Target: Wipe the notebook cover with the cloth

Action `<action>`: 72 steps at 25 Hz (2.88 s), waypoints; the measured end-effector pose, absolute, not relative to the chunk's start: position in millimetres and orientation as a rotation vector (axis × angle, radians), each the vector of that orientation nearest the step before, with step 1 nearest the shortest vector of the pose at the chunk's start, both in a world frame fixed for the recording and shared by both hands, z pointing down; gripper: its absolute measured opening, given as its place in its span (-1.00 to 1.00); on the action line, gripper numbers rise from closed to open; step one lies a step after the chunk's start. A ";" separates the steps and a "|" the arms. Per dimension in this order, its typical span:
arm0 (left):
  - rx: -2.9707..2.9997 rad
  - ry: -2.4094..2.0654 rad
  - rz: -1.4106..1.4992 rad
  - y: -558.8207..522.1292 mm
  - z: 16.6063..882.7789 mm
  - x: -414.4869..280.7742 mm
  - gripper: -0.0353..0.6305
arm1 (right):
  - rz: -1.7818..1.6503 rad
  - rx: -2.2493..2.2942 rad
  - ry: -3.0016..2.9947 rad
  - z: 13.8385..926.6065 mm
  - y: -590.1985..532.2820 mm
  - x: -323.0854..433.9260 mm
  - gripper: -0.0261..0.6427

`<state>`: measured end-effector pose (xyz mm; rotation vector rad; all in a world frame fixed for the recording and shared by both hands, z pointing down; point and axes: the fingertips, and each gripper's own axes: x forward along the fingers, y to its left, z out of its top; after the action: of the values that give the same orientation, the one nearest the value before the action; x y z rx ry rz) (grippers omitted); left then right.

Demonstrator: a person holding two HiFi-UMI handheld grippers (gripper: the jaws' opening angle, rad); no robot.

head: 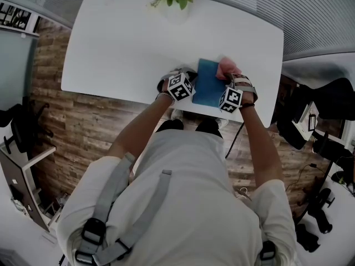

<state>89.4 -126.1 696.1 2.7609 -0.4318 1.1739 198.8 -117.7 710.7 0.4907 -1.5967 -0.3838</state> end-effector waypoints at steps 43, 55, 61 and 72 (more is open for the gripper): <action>2.759 -0.427 1.174 -126.6 699.1 89.3 -0.89 | -0.324 0.494 -1.681 711.0 -51.4 180.7 -0.92; 2.757 -0.427 1.174 -126.7 698.5 89.0 -0.89 | -0.304 0.479 -1.712 709.5 -32.1 174.7 -0.92; 2.759 -0.427 1.173 -125.9 698.3 89.4 -0.89 | -0.287 0.493 -1.733 708.5 -22.5 172.7 -0.92; 2.758 -0.425 1.176 -126.5 699.0 88.7 -0.89 | -0.250 0.502 -1.767 706.5 -8.4 168.8 -0.92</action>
<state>88.7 -126.5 699.0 2.7576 -0.4254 1.1759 168.8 -8.4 706.5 0.5023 -1.7675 -0.2503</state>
